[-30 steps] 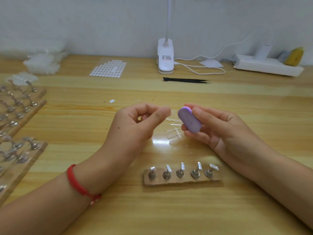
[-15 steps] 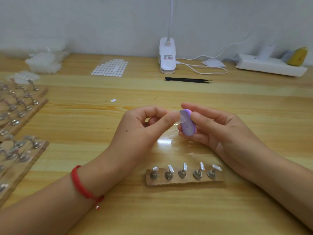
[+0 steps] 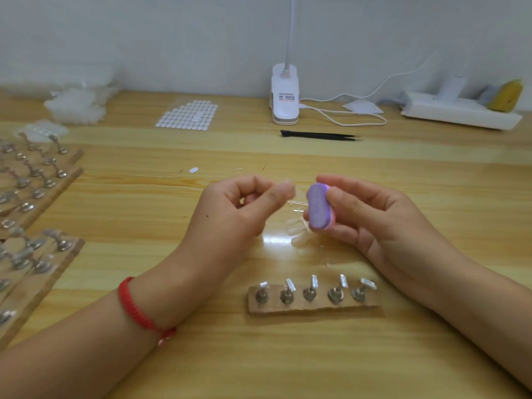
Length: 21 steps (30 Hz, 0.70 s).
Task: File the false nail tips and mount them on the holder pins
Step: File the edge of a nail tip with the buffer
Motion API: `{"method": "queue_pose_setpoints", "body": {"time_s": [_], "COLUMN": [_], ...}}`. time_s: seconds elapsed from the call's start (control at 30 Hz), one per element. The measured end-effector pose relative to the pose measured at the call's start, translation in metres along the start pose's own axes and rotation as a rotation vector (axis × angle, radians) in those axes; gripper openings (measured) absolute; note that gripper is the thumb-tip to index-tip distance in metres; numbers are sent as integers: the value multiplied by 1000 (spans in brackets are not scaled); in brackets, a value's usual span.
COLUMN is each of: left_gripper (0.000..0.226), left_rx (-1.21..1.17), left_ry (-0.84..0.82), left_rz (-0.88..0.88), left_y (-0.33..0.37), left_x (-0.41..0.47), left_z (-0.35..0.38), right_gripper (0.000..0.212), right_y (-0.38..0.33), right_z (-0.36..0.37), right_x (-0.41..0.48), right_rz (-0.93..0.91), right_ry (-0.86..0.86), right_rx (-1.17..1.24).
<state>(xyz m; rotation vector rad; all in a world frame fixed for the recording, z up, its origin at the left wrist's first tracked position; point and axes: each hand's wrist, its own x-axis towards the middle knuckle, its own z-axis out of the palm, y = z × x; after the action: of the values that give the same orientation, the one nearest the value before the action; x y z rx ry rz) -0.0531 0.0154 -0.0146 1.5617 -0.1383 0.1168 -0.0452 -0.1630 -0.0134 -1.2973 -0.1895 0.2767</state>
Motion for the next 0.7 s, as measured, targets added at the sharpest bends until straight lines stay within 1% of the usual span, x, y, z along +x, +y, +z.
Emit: {"method": "queue_pose_setpoints", "body": {"time_s": [0.1, 0.13, 0.17, 0.23, 0.3, 0.4, 0.53, 0.57, 0.67, 0.7], "left_gripper": [21, 20, 20, 20, 20, 20, 19, 19, 18, 18], "left_rx": [60, 82, 87, 46, 9, -10, 8, 6, 3, -1], "left_ry": [-161, -184, -177, -94, -16, -36, -49, -59, -85, -80], "left_rz": [25, 35, 40, 23, 0, 11, 7, 1, -17, -20], "left_y": [3, 3, 3, 2, 2, 2, 2, 2, 3, 3], "left_x": [-4, -4, -4, -3, -1, -2, -3, -3, -3, -2], "left_z": [3, 4, 4, 3, 1, 2, 2, 2, 2, 2], "right_gripper": [25, 27, 28, 29, 27, 24, 25, 26, 17, 17], "right_y": [0, 0, 0, -1, -1, -1, 1, 0, -2, -2], "right_z": [1, 2, 2, 1, 1, 0, 3, 3, -1, -1], "right_x": [0, -1, -2, -3, -2, 0, -3, -3, 0, 1], "right_rz": [-12, -12, -7, 1, 1, -8, -20, -25, -21, -18], "right_ry": [-20, -38, -51, -60, -48, -14, -54, -41, 37, 42], "right_rx": [-38, -69, -93, -126, -107, -16, -112, -94, 70, 89]}}
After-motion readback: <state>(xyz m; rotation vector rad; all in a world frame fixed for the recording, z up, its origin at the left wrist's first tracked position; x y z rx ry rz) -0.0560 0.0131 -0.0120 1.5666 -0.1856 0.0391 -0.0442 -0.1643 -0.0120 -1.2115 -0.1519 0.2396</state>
